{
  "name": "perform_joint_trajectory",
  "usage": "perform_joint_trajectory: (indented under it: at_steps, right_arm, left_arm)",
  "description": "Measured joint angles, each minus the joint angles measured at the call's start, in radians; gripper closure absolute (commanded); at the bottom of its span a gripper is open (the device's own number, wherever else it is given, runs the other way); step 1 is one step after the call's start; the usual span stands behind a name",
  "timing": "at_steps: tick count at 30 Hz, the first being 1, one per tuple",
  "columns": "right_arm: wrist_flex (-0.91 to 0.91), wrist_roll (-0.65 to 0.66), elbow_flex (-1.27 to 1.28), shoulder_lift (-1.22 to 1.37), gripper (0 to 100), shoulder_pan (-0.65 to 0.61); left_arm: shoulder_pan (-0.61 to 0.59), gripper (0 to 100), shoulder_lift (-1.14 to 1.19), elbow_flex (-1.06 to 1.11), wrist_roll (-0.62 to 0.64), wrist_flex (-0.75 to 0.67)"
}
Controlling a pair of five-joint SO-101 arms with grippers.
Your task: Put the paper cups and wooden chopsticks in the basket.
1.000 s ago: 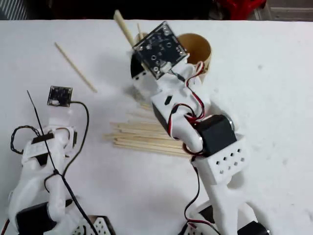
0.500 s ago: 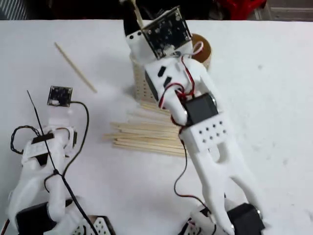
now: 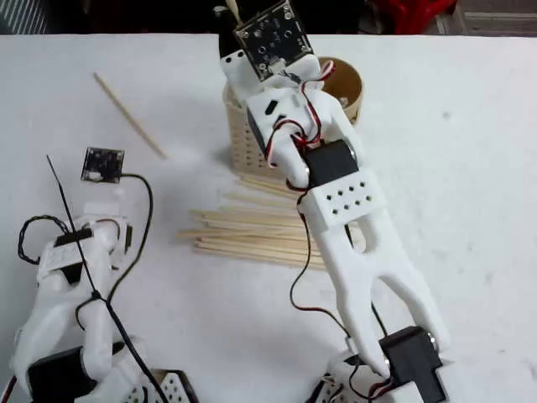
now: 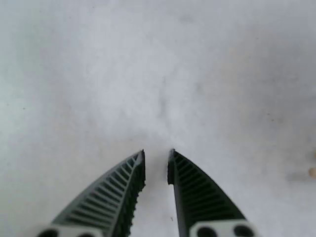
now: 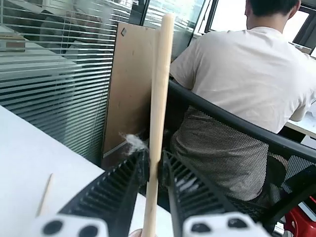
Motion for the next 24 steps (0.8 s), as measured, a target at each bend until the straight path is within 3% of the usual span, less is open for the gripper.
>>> perform_joint_trajectory:
  at_steps: [4,14,24]
  right_arm:
    - [0.018,0.0,0.0,0.0,87.3,-0.002]
    - [0.146,0.0,-0.005,0.0,95.7,-0.002]
    - [0.697,0.003,0.028,-0.189,93.9,-0.008]
  left_arm:
    - [0.0,90,0.0,0.0,0.0,0.0]
    - [0.0,90,0.0,0.0,0.0,0.0]
    - [0.0,90,0.0,0.0,0.0,0.0]
